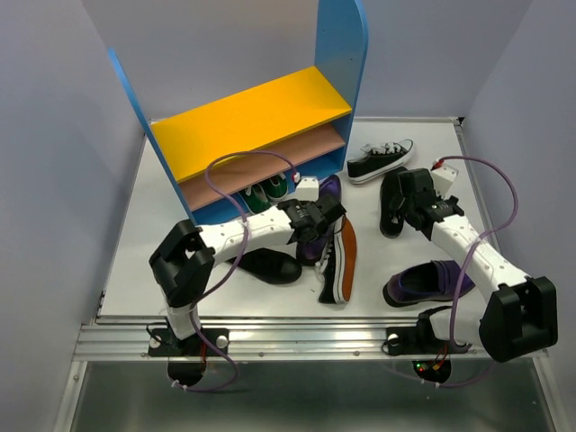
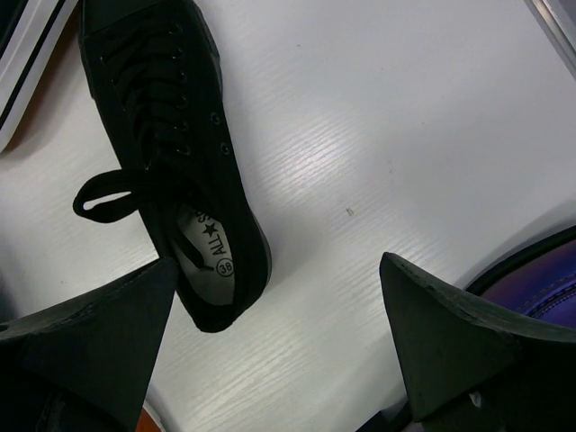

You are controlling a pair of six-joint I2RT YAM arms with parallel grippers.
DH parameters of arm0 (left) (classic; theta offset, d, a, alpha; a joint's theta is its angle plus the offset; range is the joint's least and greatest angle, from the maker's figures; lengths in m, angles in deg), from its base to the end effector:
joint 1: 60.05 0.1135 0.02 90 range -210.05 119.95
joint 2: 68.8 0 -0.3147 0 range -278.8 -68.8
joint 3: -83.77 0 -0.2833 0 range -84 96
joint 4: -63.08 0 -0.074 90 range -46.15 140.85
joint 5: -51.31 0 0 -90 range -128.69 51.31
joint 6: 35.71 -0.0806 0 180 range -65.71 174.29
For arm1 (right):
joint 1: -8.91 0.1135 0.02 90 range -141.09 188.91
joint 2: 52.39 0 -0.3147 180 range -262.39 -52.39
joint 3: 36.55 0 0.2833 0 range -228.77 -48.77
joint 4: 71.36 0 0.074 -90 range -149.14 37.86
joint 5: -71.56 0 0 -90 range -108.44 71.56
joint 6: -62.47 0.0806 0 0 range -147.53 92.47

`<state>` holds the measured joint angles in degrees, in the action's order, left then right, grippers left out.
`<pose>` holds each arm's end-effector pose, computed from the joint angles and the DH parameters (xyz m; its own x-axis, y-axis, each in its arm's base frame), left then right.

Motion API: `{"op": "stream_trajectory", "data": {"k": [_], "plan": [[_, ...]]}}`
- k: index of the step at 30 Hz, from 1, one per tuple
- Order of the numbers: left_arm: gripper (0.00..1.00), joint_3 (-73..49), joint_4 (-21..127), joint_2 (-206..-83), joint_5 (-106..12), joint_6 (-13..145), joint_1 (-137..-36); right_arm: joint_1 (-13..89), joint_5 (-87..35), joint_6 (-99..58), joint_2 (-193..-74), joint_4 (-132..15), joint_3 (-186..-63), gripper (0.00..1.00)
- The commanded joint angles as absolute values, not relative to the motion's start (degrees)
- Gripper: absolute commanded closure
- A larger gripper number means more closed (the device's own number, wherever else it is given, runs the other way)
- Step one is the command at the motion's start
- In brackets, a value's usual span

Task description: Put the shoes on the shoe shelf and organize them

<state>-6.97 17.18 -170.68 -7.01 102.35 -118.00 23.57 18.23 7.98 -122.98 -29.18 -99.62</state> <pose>0.2671 -0.3468 0.2380 -0.7307 -0.0257 -0.6822 0.0482 0.9949 -0.0891 0.2888 0.0258 0.2675 -0.5015 0.3504 -0.7911 0.5675 0.8233 0.0049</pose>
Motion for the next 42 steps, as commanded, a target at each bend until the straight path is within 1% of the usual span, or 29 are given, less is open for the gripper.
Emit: {"op": "stream_trajectory", "data": {"k": [1, 5, 6, 10, 16, 22, 27, 31, 33, 37, 42], "plan": [[1.0, 0.7, 13.2, -161.4, -5.1, 95.5, -118.8, 23.6, 18.0, 8.7, -123.6, -30.5, -101.2, 0.0], [1.0, 4.0, 12.4, -158.0, -10.0, 86.4, -118.9, 23.6, 18.3, 8.6, -124.2, -30.6, -101.8, 0.0], [1.0, 4.4, 12.2, -156.8, -12.6, 81.8, -118.9, 23.6, 18.6, 8.7, -124.3, -30.6, -101.9, 0.0], [1.0, 7.7, 10.3, -153.9, -16.5, 73.8, -118.9, 23.6, 18.9, 8.6, -124.3, -30.6, -102.0, 0.0], [1.0, 16.5, 8.5, -149.7, -17.1, 70.0, -118.9, 23.6, 19.0, 9.3, -123.3, -30.6, -101.3, 0.0], [1.0, 28.8, 5.2, -152.9, -13.7, 73.8, -117.6, 23.6, 18.0, 9.9, -122.6, -30.6, -101.2, 0.0], [1.0, 35.3, 3.7, -155.0, -14.2, 77.2, -112.5, 23.6, 17.9, 9.7, -122.2, -30.6, -101.3, 0.0], [1.0, 35.8, 3.7, -154.2, -18.0, 81.0, -104.9, 23.6, 18.6, 9.8, -121.2, -30.6, -100.1, 0.0], [1.0, 35.8, 4.5, -153.9, -17.4, 83.2, -101.3, 23.6, 18.6, 10.0, -121.4, -30.6, -99.7, 0.0], [1.0, 38.5, 3.5, -155.7, -15.3, 87.4, -96.6, 23.6, 17.7, 10.5, -121.6, -30.6, -99.0, 0.0], [1.0, 39.5, 4.4, -157.3, -13.6, 94.4, -93.4, 23.6, 17.9, 10.1, -121.8, -30.8, -99.5, 0.0]]}}
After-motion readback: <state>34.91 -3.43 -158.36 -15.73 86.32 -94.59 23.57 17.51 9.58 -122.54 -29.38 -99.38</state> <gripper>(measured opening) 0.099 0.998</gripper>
